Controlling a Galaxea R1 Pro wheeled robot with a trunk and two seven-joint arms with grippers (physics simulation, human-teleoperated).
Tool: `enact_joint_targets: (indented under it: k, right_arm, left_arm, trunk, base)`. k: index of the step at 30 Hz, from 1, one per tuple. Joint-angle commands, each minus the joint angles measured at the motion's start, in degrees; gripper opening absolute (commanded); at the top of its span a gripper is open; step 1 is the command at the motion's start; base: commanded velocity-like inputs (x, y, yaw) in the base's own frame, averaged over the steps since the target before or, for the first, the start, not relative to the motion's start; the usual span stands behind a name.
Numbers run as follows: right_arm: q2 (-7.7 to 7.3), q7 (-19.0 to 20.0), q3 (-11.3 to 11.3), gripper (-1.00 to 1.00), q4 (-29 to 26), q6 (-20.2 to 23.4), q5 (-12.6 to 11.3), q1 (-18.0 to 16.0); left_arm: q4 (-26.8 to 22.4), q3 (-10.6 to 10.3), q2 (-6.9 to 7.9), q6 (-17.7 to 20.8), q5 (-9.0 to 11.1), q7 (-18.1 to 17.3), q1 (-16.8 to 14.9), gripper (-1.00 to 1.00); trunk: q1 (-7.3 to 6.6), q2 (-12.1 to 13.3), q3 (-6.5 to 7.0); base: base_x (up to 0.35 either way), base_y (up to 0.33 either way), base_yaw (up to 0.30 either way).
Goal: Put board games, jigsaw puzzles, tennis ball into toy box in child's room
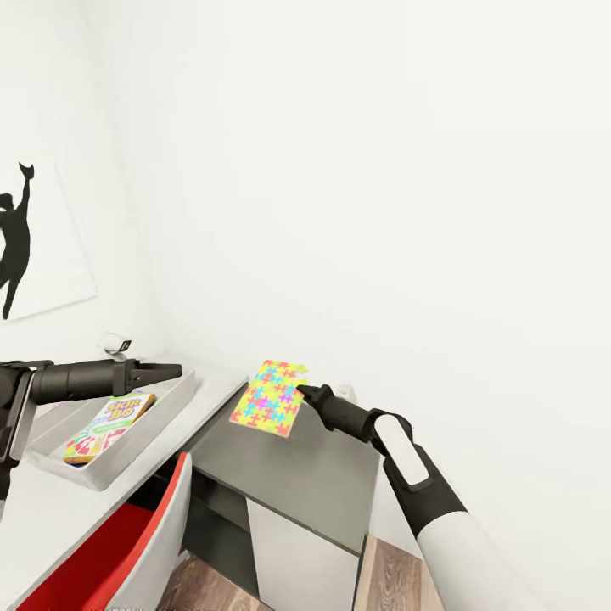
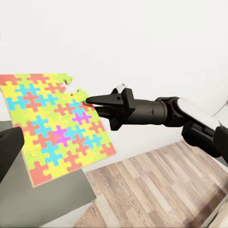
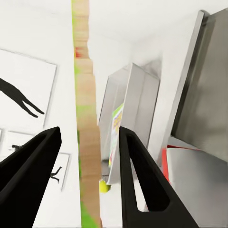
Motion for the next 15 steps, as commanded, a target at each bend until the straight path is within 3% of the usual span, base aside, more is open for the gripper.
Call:
enact_joint_targets:
  k: [1,8,15]
  right_arm:
    - [0.26,-0.36,0.28,-1.00,-0.20,0.16,0.04,-0.02]
    - [0.50,-1.03,3.27,-1.00,-4.06,-0.13,0.09,-0.45]
    - [0.52,-1.09,3.93,-1.00,-6.72,0.01,0.06,-0.72]
  left_arm:
    - [0.02,-0.08,0.11,0.61,-0.03,-0.16,0.03,1.00]
    - [2.92,0.20,0.52,0.61,-0.21,-0.16,0.09,1.00]
    - [3.60,0.28,2.21,0.61,0.01,-0.16,0.09,1.00]
  trunk:
    - [0.02,-0.04,0.02]
    - [0.02,-0.04,0.35]
    - [0.02,-0.04,0.68]
  base:
    - [0.000,0.000,0.237]
    - [-0.072,0.000,0.249]
    - [-0.078,0.000,0.256]
